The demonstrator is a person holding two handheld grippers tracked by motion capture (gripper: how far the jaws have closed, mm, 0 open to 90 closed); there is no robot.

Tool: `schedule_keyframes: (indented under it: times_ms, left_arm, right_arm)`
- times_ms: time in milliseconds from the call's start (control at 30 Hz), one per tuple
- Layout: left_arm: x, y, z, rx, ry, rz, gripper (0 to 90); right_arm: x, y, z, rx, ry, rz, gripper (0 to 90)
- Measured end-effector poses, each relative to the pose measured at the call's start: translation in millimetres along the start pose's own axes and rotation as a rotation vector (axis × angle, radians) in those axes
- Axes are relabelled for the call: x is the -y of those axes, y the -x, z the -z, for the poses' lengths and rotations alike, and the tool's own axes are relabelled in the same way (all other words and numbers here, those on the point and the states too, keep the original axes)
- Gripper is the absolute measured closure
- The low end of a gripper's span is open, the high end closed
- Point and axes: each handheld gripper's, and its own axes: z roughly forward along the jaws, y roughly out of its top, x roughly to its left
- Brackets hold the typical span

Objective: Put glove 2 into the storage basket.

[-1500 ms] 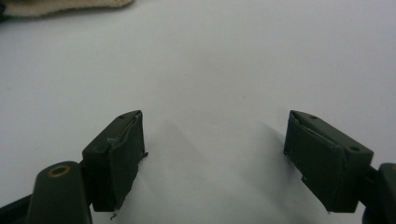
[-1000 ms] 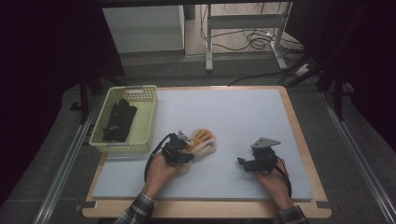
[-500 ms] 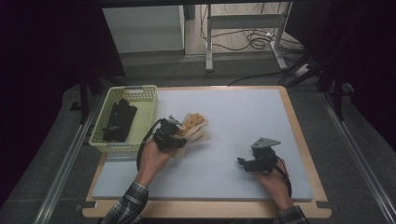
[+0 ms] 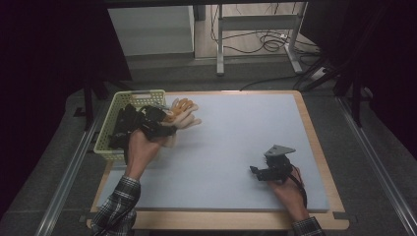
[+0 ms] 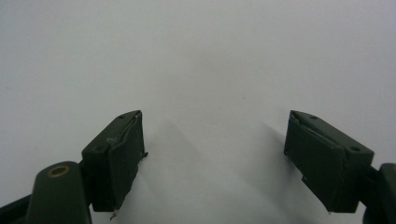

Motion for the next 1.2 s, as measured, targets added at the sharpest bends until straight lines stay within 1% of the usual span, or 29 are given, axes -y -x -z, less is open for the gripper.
schedule_keyframes:
  times_ms: [33, 233, 367, 433, 567, 633, 700, 767, 833, 900, 933, 1067, 1200]
  left_arm:
    - [-0.5, -4.1, 2.1, -0.008, 0.001, 0.007, 62.1]
    - [-1.5, -40.3, 17.1, -0.084, 0.016, 0.059, 61.7]
    - [1.4, -62.2, 23.2, -0.126, 0.022, 0.106, 61.3]
    - [4.3, -74.9, 25.1, -0.151, 0.025, 0.136, 61.1]
    - [10.3, -95.7, 22.2, -0.192, 0.011, 0.18, 60.8]
    - [14.2, -104.9, 17.4, -0.21, 0.004, 0.202, 60.6]
    - [17.9, -112.4, 10.5, -0.221, -0.017, 0.216, 60.3]
    - [21.3, -118.4, 2.6, -0.239, -0.039, 0.222, 60.1]
    - [24.5, -123.2, -5.9, -0.237, -0.054, 0.239, 60.0]
    - [27.3, -126.1, -16.1, -0.238, -0.078, 0.242, 59.7]
    - [28.3, -126.1, -20.0, -0.236, -0.083, 0.247, 59.5]
    - [31.4, -124.6, -41.5, -0.231, -0.131, 0.228, 59.0]
    - [29.7, -122.8, -57.9, -0.222, -0.165, 0.222, 58.4]
  right_arm:
    - [0.0, 0.0, 0.0, 0.0, 0.0, 0.0, 19.6]
    - [0.1, 0.0, -0.2, 0.0, 0.002, -0.001, 19.6]
    - [0.1, 0.0, -0.2, -0.001, 0.002, -0.001, 19.6]
    - [0.1, 0.0, -0.2, -0.001, 0.002, 0.0, 19.6]
    - [0.1, 0.0, -0.2, 0.0, 0.002, 0.0, 19.6]
    - [0.1, 0.0, -0.2, 0.0, 0.002, 0.0, 19.6]
    - [0.1, 0.0, -0.2, 0.0, 0.002, -0.001, 19.6]
    - [0.1, 0.0, -0.2, -0.001, 0.002, -0.001, 19.6]
    - [0.0, -0.1, -0.2, -0.001, 0.002, -0.001, 19.6]
    - [0.0, 0.0, -0.3, -0.001, 0.002, -0.002, 19.6]
    - [0.0, 0.0, -0.3, -0.001, 0.003, -0.002, 19.6]
    - [0.0, 0.0, -0.2, -0.001, 0.003, -0.002, 19.6]
    - [0.0, 0.0, -0.2, -0.001, 0.003, -0.002, 19.6]
